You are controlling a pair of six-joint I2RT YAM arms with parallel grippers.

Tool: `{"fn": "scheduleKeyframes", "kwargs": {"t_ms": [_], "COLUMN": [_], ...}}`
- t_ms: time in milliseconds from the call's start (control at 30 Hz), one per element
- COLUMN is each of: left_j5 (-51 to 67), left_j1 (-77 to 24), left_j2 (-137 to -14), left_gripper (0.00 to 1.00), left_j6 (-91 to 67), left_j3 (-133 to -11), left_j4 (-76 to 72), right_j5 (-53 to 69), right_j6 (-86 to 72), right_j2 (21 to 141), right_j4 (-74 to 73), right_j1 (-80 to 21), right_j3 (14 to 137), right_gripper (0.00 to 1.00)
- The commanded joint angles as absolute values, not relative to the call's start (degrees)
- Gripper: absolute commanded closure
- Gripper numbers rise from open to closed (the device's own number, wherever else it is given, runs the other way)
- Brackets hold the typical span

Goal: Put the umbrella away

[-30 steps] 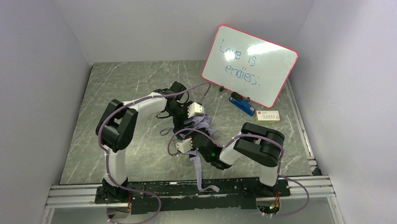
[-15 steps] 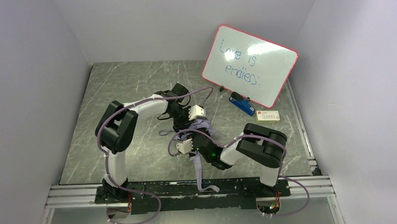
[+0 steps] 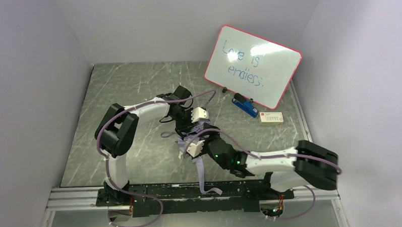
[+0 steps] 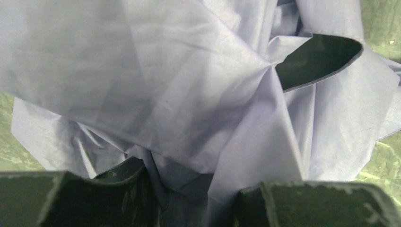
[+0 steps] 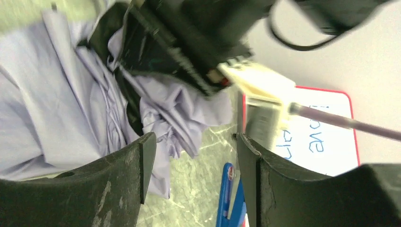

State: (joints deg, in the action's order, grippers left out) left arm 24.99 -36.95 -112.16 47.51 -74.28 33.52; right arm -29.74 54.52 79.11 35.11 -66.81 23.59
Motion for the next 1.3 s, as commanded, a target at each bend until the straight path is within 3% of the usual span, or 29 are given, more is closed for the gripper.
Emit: {"fn": "scheduleKeyframes", "kwargs": {"t_ms": [0,233,400,500,667,800,1267], "left_j5": [16.4,14.2,9.9,5.1,0.1,-4.7,-24.5], "left_j1": [-38.5,-38.5,-38.5,-38.5,-38.5,-39.4,-50.8], "left_j2": [-116.4,-114.1,-112.6,-111.8,-111.9,-111.9,-112.1], "left_gripper": [0.95,0.95,0.95,0.95,0.95,0.95,0.95], "left_j6": [45.4,40.7,38.4,37.2,35.6,35.7,39.9], "left_j3": [-68.5,-66.8,-65.2,-64.3,-64.4,-63.9,-57.7], "left_j4": [35.7,29.7,24.4,20.8,16.5,13.4,0.9], "right_j5": [-30.6,-38.2,-45.1,-45.2,-28.2,-11.1,15.0], "right_j6": [41.9,26.6,15.8,9.7,-4.6,-7.9,5.0], "right_j2": [65.9,45.3,41.2,41.8,45.4,56.2,76.5], "right_j4": [30.6,25.4,24.4,19.8,8.5,1.8,2.6], "right_j1": [-70.0,-70.7,-68.8,-62.4,-37.0,-22.0,-15.9], "right_j3": [20.3,18.7,20.8,23.1,30.0,37.9,47.5], "right_gripper": [0.32,0.26,0.26,0.28,0.28,0.27,0.17]}}
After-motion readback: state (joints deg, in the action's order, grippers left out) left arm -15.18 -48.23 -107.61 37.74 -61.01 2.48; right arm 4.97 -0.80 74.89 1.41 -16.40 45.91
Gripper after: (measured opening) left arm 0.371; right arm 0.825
